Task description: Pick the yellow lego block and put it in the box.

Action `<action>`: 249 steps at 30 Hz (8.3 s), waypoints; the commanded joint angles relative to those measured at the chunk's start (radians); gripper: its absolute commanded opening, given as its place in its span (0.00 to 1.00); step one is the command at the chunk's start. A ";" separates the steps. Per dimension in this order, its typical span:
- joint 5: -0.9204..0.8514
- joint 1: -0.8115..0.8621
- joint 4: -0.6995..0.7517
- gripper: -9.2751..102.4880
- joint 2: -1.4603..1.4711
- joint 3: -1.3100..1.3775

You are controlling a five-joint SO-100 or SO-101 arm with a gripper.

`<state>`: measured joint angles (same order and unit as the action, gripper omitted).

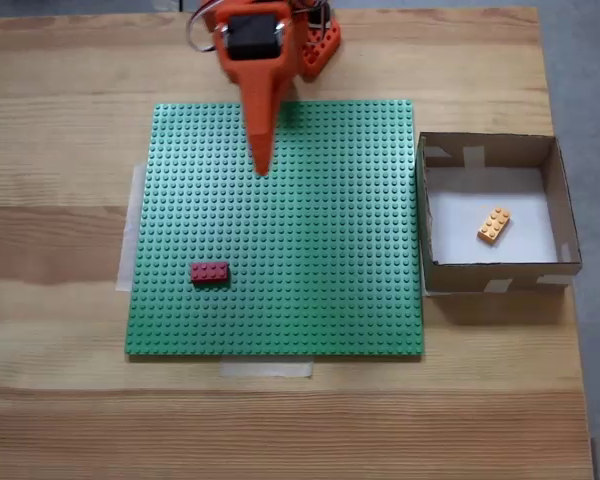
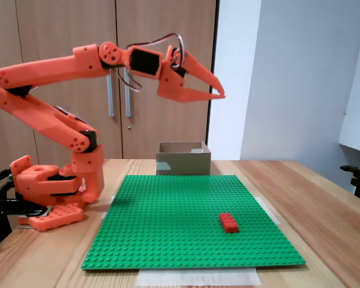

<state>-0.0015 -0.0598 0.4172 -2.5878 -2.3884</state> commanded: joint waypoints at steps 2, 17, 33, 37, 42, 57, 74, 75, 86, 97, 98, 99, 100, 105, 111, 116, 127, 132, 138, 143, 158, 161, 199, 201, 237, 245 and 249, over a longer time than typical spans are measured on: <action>0.008 0.015 -0.025 0.07 -0.054 -0.074; -0.041 0.049 0.103 0.07 -0.485 -0.518; -0.052 0.067 0.339 0.07 -0.646 -0.699; -0.064 0.067 0.405 0.07 -0.675 -0.749; -0.081 0.074 0.407 0.07 -0.675 -0.785; -0.084 0.066 0.403 0.07 -0.675 -0.785; -0.084 0.066 0.403 0.07 -0.675 -0.785; -0.084 0.066 0.403 0.07 -0.675 -0.785; -0.084 0.066 0.403 0.07 -0.675 -0.785; -0.084 0.066 0.403 0.07 -0.675 -0.785; -0.084 0.066 0.403 0.07 -0.675 -0.785; -0.084 0.066 0.403 0.07 -0.675 -0.785; -0.084 0.066 0.403 0.07 -0.675 -0.785; -0.084 0.066 0.403 0.07 -0.675 -0.785; -0.084 0.066 0.403 0.07 -0.675 -0.785; -0.084 0.066 0.403 0.07 -0.675 -0.785; -0.084 0.066 0.403 0.07 -0.675 -0.785; -0.084 0.066 0.403 0.07 -0.675 -0.785; -0.084 0.066 0.403 0.07 -0.675 -0.785; -0.084 0.066 0.403 0.07 -0.675 -0.785; -0.084 0.066 0.403 0.07 -0.675 -0.785; -0.084 0.066 0.403 0.07 -0.675 -0.785; -0.084 0.066 0.403 0.07 -0.675 -0.785; -0.084 0.066 0.403 0.07 -0.675 -0.785; -0.084 0.066 0.403 0.07 -0.675 -0.785; -0.084 0.066 0.403 0.07 -0.675 -0.785; -0.084 0.066 0.403 0.07 -0.675 -0.785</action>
<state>-0.0828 0.0107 0.8237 -3.2551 -3.1677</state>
